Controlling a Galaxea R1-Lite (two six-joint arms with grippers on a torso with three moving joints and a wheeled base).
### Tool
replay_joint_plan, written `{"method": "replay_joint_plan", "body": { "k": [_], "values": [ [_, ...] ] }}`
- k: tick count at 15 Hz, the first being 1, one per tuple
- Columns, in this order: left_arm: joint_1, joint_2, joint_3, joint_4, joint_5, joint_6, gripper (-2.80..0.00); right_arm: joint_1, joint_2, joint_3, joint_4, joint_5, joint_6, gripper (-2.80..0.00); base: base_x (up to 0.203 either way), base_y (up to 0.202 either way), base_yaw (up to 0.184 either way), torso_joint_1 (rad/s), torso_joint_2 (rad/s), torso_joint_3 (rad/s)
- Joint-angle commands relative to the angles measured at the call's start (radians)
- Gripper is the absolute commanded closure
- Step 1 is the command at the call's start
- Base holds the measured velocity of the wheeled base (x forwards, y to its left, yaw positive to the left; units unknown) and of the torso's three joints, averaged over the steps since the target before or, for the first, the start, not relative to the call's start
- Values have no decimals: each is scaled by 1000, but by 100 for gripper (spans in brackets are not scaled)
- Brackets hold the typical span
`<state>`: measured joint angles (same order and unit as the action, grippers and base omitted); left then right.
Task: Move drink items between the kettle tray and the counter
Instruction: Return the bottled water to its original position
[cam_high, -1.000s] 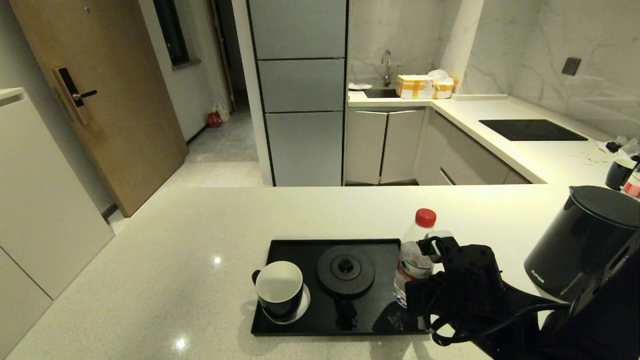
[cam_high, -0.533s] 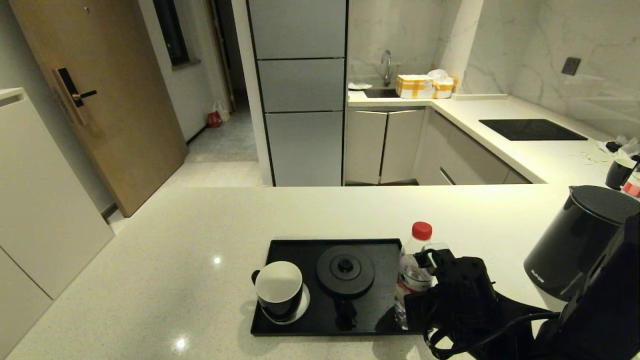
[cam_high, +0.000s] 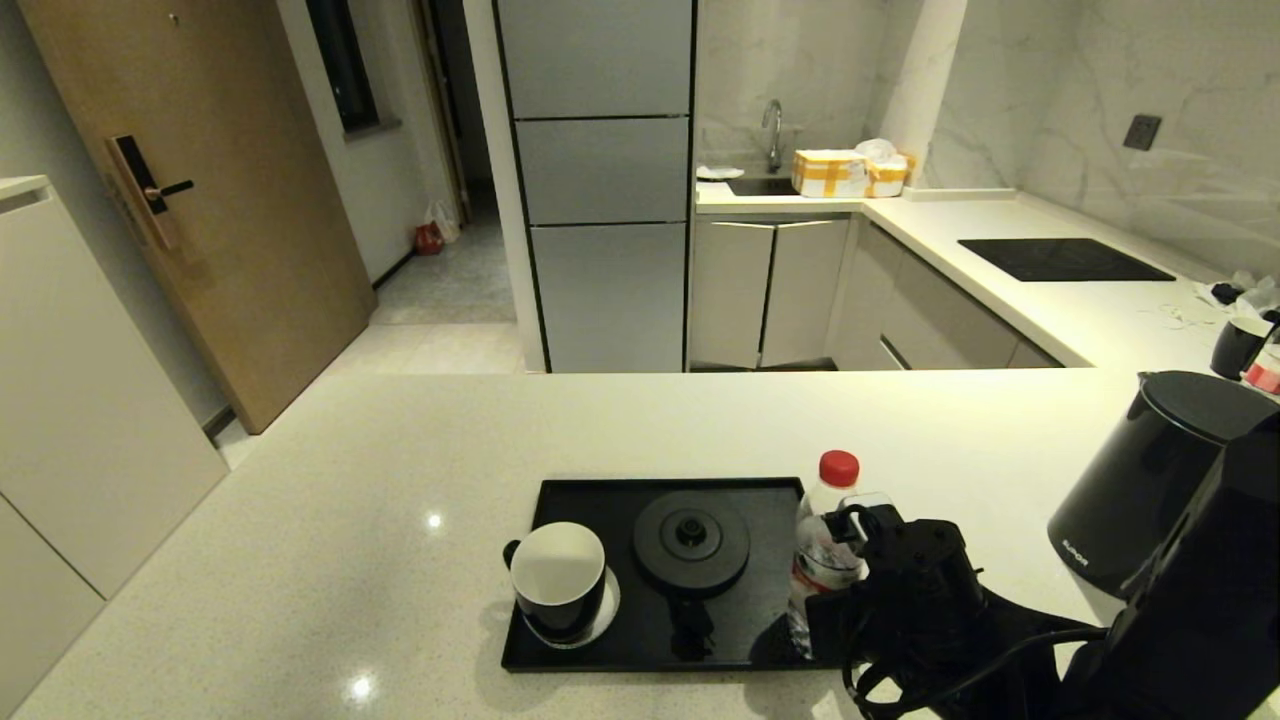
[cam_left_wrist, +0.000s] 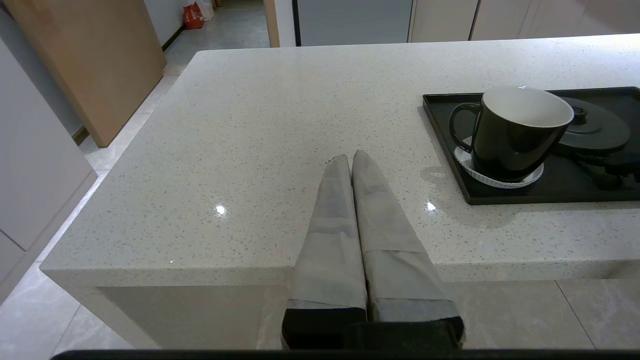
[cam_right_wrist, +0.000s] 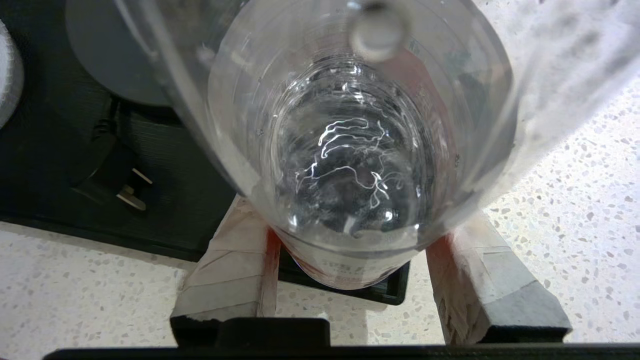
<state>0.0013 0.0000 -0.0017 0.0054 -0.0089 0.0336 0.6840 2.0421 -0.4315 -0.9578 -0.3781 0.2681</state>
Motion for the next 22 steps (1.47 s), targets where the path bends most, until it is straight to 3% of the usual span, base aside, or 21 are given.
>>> {"method": "replay_joint_plan", "body": {
  "k": [1, 7, 12, 22],
  "values": [
    [0, -2, 0, -1, 0, 0, 0, 0, -3, -13, -6, -2, 0, 0, 0, 0, 0, 0, 0, 0],
    [0, 0, 0, -1, 0, 0, 0, 0, 7, -21, -7, -4, 0, 0, 0, 0, 0, 0, 0, 0],
    [0, -1, 0, 1, 0, 0, 0, -2, 61, -6, -121, -8, -3, 0, 0, 0, 0, 0, 0, 0],
    [0, -1, 0, -1, 0, 0, 0, -29, 75, -20, -128, -12, -1, 0, 0, 0, 0, 0, 0, 0]
  ]
}}
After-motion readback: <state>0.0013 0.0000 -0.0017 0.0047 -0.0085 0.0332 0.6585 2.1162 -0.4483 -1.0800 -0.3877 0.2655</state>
